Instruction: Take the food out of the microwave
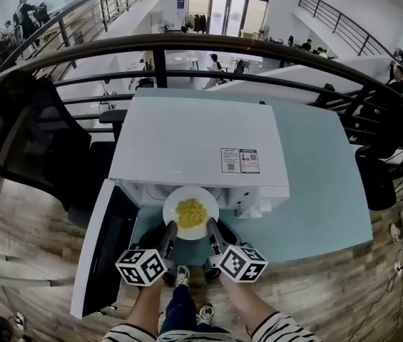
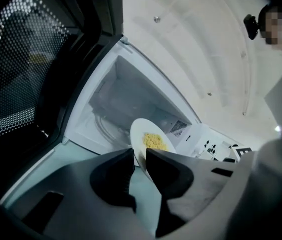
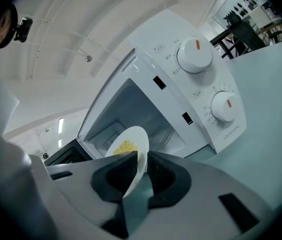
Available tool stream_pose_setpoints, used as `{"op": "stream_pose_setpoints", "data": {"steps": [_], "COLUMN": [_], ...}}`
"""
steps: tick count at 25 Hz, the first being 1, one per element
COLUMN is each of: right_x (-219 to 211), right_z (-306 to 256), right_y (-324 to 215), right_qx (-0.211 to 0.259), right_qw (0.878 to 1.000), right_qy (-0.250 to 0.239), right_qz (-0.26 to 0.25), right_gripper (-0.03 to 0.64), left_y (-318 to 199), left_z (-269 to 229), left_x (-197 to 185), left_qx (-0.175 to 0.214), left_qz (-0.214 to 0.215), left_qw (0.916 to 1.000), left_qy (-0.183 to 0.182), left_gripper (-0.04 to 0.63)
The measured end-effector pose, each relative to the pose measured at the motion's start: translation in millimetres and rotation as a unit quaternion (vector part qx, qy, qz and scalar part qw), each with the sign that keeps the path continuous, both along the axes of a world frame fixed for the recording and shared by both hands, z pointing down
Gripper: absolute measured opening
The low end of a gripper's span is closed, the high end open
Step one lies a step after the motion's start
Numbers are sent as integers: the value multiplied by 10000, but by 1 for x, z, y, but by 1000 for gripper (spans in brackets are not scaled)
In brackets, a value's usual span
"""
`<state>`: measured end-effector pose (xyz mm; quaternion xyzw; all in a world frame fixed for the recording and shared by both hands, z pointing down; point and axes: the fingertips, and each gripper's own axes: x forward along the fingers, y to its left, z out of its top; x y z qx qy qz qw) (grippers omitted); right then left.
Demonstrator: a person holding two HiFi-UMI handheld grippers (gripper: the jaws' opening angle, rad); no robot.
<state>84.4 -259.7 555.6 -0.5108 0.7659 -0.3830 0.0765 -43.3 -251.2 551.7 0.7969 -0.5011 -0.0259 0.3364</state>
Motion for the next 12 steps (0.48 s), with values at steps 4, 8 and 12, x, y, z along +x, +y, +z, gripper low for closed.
{"op": "stream_pose_setpoints", "data": {"steps": [4,8,12], "right_x": [5,9,12], "right_z": [-6,-13,-19], "right_y": [20,41,60], "right_qx": [3,10,22], "right_qw": [10000,10000,10000], "right_qy": [-26,-19,25], "right_qz": [7,-15,-36], "right_gripper": [74,74,74], "left_y": [21,43,64], "left_z": [-8,-15,-20], "left_x": [4,10,12], "left_qx": [55,86,98], "left_qz": [5,7,29], "left_qw": [10000,9999,9999], "left_qy": [-48,-87,-102], "left_gripper": [86,84,84]}}
